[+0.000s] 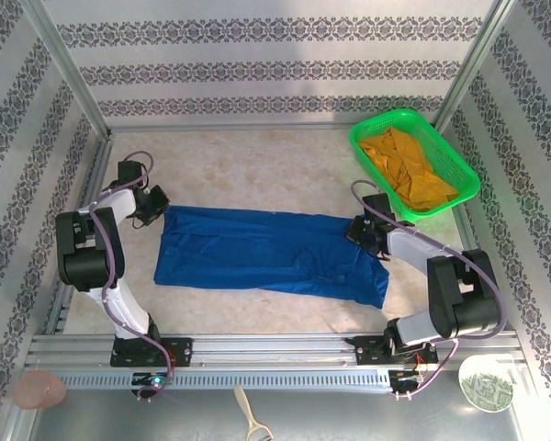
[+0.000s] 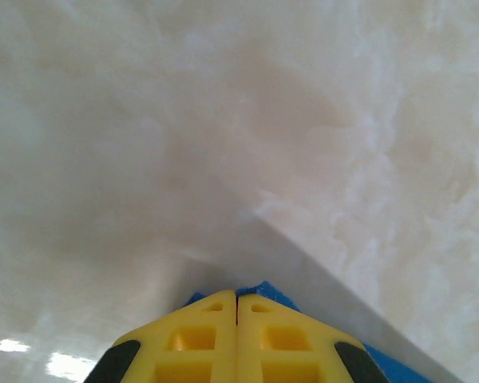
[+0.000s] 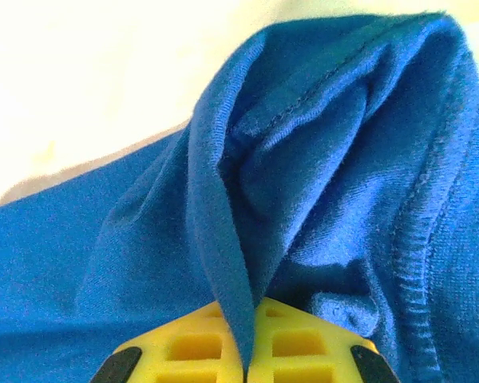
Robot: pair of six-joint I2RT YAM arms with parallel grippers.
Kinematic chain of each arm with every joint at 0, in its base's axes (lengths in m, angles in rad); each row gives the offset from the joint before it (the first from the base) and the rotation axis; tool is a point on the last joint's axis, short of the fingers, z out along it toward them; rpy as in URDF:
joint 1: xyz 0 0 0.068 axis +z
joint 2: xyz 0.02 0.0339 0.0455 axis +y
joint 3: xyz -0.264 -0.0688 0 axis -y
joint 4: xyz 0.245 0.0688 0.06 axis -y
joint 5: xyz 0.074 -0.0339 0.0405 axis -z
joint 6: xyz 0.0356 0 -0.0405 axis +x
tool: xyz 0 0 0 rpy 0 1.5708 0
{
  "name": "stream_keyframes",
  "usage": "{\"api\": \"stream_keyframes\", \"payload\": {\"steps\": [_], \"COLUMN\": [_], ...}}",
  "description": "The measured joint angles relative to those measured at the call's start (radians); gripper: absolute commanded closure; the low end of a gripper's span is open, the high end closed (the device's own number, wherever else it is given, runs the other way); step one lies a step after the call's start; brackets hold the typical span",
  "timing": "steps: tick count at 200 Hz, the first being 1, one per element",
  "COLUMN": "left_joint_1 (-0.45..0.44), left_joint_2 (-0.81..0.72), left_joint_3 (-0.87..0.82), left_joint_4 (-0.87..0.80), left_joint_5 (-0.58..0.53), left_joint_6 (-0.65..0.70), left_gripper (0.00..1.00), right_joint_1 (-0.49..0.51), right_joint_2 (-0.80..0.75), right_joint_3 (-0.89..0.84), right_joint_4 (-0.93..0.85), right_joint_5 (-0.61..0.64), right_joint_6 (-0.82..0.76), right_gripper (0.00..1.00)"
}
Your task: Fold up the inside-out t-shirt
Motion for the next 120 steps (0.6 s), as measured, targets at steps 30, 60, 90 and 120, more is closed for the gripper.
{"api": "stream_keyframes", "payload": {"steps": [30, 60, 90, 120], "left_joint_1": [0.0, 0.003, -0.005, -0.101], "left_joint_2": [0.01, 0.047, 0.028, -0.059], "left_joint_3": [0.036, 0.114, 0.109, 0.024], "left_joint_4": [0.019, 0.021, 0.033, 0.09], "left_joint_5": [0.035, 0.039, 0.073, 0.092], "left_joint_6": [-0.03, -0.03, -0.032, -0.068], "left_gripper": [0.64, 0.61, 0.6, 0.59], "right_joint_1": [-0.011, -0.013, -0.013, -0.013], "right_joint_2": [-0.002, 0.002, 0.013, 0.014], "right_joint_3": [-0.001, -0.001, -0.001, -0.001], "right_joint_4": [-0.003, -0.002, -0.003, -0.002], "right_joint_5": [0.013, 0.009, 0.0, 0.001], "right_joint_6": [0.007, 0.011, 0.011, 0.011], "right_gripper": [1.0, 1.0, 1.0, 1.0]}}
